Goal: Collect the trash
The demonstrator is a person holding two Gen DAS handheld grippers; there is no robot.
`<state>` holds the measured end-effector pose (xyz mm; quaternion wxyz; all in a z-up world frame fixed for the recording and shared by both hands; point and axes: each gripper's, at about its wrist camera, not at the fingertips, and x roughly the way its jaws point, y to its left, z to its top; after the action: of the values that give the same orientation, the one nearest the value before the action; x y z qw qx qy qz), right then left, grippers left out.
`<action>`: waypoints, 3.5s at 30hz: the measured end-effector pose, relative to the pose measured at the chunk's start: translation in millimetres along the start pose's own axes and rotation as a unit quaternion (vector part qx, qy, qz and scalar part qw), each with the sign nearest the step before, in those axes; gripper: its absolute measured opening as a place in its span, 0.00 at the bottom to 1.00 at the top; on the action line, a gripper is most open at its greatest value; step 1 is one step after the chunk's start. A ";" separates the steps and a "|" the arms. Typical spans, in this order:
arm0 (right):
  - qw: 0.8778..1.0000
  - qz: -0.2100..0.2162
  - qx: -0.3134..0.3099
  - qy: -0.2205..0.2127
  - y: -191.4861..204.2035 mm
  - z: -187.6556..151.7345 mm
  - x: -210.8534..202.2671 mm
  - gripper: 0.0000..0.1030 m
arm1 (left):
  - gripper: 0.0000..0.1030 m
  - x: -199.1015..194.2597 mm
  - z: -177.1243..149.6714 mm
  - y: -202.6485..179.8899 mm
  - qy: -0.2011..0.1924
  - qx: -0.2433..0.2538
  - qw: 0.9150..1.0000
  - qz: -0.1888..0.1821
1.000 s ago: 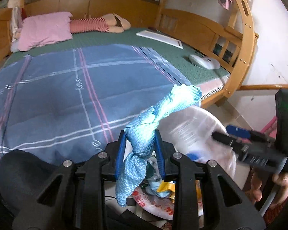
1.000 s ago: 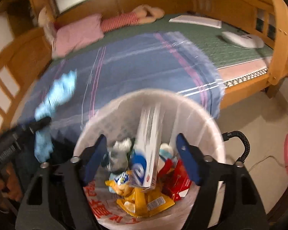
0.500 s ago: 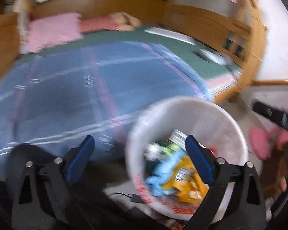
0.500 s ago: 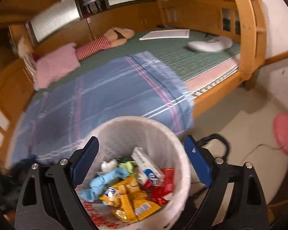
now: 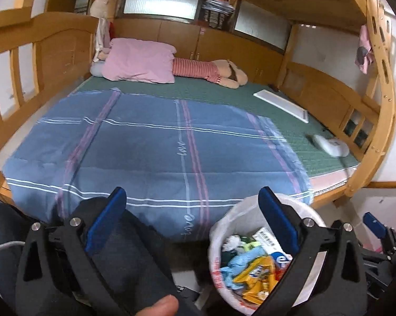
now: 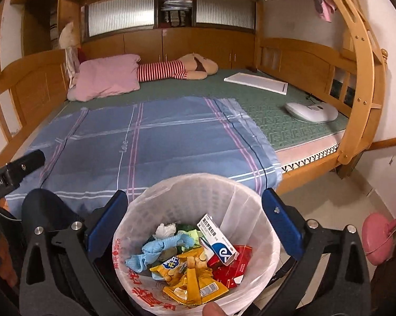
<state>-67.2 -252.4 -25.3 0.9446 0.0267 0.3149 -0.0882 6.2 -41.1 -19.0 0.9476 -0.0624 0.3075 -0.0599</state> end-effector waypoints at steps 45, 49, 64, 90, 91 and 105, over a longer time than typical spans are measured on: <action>0.998 -0.061 0.004 0.027 -5.0 -6.5 11.9 0.97 | 0.97 5.7 -15.5 -22.8 0.013 0.069 0.997 0.025; 0.998 -0.061 0.004 0.027 -4.6 -6.6 11.8 0.97 | 0.97 5.9 -15.7 -22.7 0.013 0.069 0.997 0.025; 0.998 -0.061 0.003 0.028 -4.7 -6.9 12.5 0.97 | 0.97 6.0 -15.5 -22.0 0.013 0.069 0.997 0.025; 0.998 -0.058 -0.004 0.034 -8.7 -9.1 20.3 0.97 | 0.97 5.3 -21.1 -25.1 0.014 0.065 0.997 0.027; 0.998 -0.059 -0.003 0.035 -8.9 -9.3 20.3 0.97 | 0.97 5.3 -20.8 -25.0 0.014 0.065 0.997 0.027; 0.998 -0.058 -0.004 0.040 -10.6 -10.1 23.8 0.97 | 0.97 6.0 -22.2 -26.4 0.016 0.065 0.997 0.027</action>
<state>-56.5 -265.3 -47.6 0.9249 0.0084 0.3534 -0.1401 -4.1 -69.8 -36.2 0.9460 0.0084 0.3194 -0.0555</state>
